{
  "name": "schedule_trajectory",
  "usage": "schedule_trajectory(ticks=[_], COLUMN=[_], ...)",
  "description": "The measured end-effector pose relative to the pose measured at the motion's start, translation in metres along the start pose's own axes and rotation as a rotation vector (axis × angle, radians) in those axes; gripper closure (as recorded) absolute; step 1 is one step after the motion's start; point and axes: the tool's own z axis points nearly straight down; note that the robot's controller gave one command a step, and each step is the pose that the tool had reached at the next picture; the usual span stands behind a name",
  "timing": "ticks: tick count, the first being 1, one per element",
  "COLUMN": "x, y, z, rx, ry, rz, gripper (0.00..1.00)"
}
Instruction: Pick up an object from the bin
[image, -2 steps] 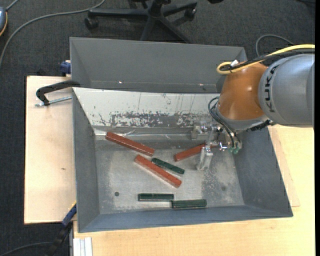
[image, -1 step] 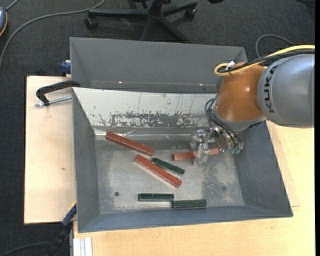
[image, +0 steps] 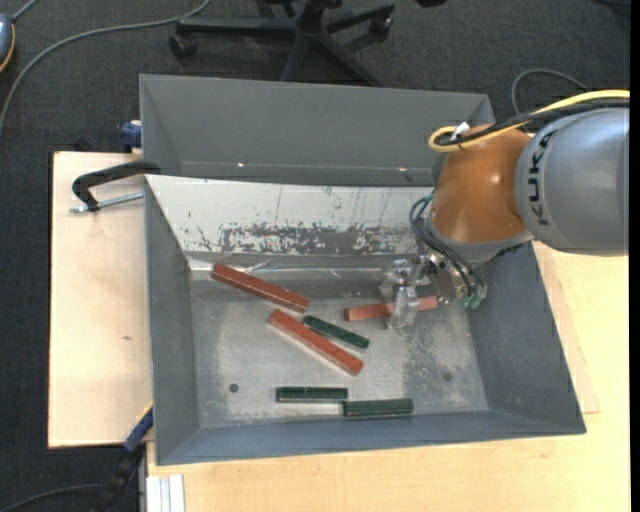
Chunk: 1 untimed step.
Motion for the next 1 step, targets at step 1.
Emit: schedule_trajectory(ticks=[1], x=[0.0022], y=[0.0006], z=[-0.0078], rx=[-0.002], ry=[0.007], rz=[0.0], gripper=[1.0])
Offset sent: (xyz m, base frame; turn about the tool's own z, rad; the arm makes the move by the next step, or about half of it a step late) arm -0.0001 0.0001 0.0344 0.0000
